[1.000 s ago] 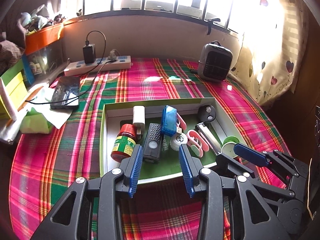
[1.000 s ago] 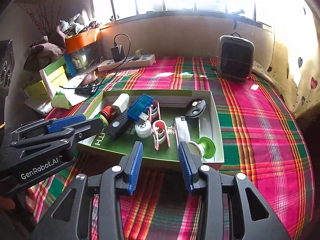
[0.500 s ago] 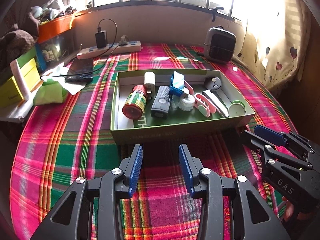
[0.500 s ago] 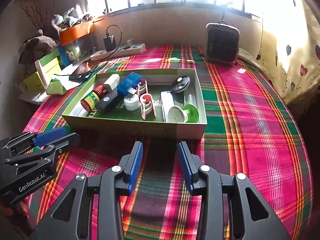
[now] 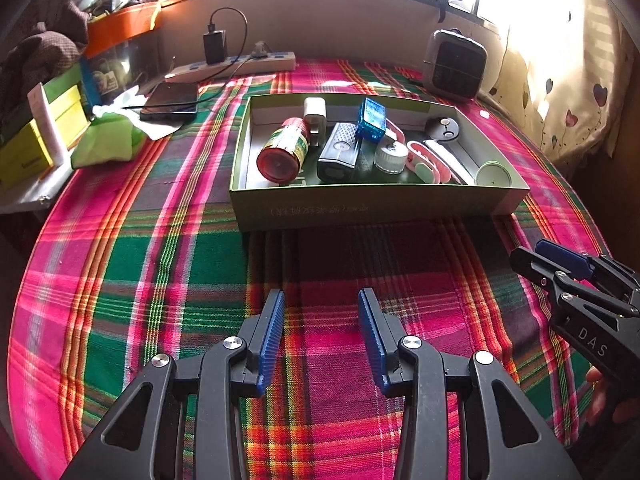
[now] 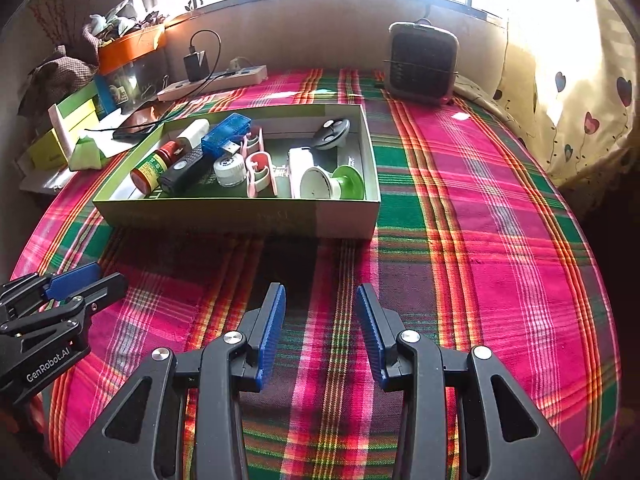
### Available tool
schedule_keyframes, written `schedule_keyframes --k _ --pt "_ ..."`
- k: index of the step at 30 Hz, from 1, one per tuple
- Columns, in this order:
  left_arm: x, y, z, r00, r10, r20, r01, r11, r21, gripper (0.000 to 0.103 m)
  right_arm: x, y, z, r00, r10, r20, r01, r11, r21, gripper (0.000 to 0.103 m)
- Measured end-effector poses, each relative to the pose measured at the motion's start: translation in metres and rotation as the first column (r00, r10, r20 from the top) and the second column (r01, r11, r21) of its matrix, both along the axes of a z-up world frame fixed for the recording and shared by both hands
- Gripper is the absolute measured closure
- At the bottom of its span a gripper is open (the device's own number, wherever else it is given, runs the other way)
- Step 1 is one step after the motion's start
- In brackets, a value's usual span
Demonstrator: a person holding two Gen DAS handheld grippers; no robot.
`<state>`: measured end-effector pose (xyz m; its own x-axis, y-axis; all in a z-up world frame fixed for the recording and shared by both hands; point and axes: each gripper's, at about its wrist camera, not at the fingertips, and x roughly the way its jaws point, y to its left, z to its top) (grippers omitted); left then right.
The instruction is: Organize rigid objects
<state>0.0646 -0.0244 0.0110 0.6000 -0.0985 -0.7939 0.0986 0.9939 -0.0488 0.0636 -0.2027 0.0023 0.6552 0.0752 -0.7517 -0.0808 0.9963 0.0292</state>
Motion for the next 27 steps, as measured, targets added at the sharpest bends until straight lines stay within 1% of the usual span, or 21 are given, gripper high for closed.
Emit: schedule_keyframes --k 4,8,10,11,12,14,16,19,21,27 --pt "0.001 0.000 -0.001 1.000 0.008 0.008 -0.008 1.000 0.000 0.066 0.002 -0.003 -0.005 1.000 -0.015 -0.023 0.015 1.000 -0.007 0.064" --pt "0.001 -0.003 -0.001 1.000 0.014 0.018 -0.014 1.000 0.013 0.065 0.001 -0.007 -0.007 0.999 -0.023 -0.028 0.023 1.000 -0.001 0.064" --pt "0.000 -0.005 -0.002 1.000 0.014 0.022 -0.015 1.000 0.019 0.061 0.001 -0.006 -0.007 0.999 -0.023 -0.030 0.023 1.000 -0.021 0.056" --pt "0.000 -0.007 -0.002 1.000 0.016 0.024 -0.016 1.000 0.026 0.061 0.002 -0.005 -0.008 0.999 -0.026 -0.032 0.025 0.999 -0.032 0.050" --pt "0.000 -0.009 -0.003 1.000 0.017 0.027 -0.018 0.999 0.036 0.059 0.002 -0.006 -0.008 0.999 -0.031 -0.034 0.029 0.999 -0.032 0.048" --pt "0.000 -0.013 -0.004 0.999 0.013 0.031 -0.015 0.998 0.060 0.057 0.002 -0.008 -0.008 0.999 -0.034 -0.036 0.034 0.999 -0.025 0.046" --pt "0.000 -0.014 -0.004 0.999 0.019 0.028 -0.020 0.999 0.048 0.052 0.003 -0.009 -0.008 0.999 -0.038 -0.037 0.037 0.999 -0.028 0.044" --pt "0.001 -0.017 -0.005 0.999 0.031 0.028 -0.033 0.998 0.060 0.050 0.004 -0.010 -0.009 0.998 -0.039 -0.040 0.038 0.999 -0.025 0.041" --pt "0.001 -0.017 -0.005 0.999 0.042 0.027 -0.044 0.998 0.055 0.049 0.005 -0.011 -0.009 0.998 -0.040 -0.041 0.039 0.999 -0.022 0.038" --pt "0.002 -0.017 -0.005 0.998 0.052 0.027 -0.053 0.997 0.056 0.049 0.006 -0.010 -0.009 0.998 -0.038 -0.043 0.037 0.999 -0.020 0.036"
